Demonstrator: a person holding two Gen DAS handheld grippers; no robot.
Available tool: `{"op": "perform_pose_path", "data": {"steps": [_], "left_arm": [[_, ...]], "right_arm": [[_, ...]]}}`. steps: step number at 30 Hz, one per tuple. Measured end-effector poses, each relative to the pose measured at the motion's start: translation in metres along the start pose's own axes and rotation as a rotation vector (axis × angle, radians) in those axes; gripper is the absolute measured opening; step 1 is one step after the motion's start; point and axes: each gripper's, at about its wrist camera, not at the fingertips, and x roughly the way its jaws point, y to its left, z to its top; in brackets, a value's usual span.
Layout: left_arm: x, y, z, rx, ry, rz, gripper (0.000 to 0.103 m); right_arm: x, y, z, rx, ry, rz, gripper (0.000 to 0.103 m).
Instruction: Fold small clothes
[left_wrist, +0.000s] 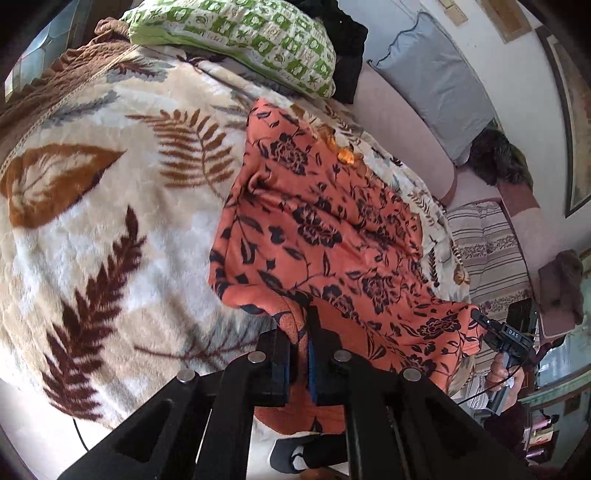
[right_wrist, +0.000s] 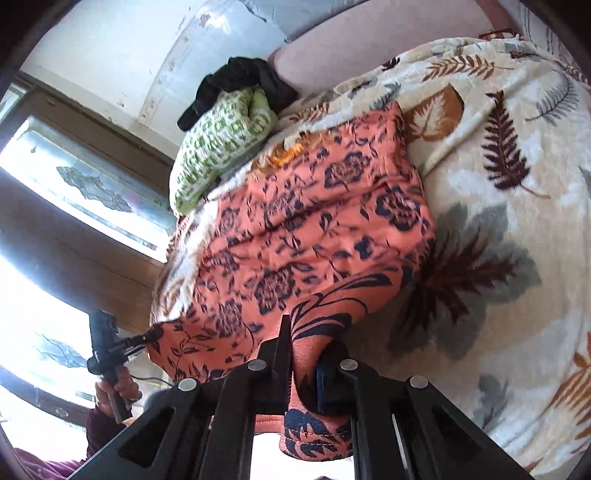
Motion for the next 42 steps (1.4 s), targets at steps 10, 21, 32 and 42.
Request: {"op": "perform_pose_path", "data": {"steps": [10,21,32,42], "left_arm": [[0.083,-0.005,0.206,-0.047,-0.041,0.037,0.007],[0.131,0.084,0.217,-0.387,-0.220,-0.088,0.036],[0.101,-0.018,0.095,-0.191,-0.276,0.089,0.067],[0.150,-0.013,0.086,-0.108,-0.128,0.131,0.067]], "right_arm": [[0.069,-0.044,0.181,0.219,-0.204,-0.021,0.010],[0.147,-0.140,0.208,0.553,-0.303,0.142,0.077],[0.125,-0.006,0.165,0.013,-0.088,-0.171,0.047],[0.245,0.026,0.179,-0.187,0.090,-0.526,0.039]]}}
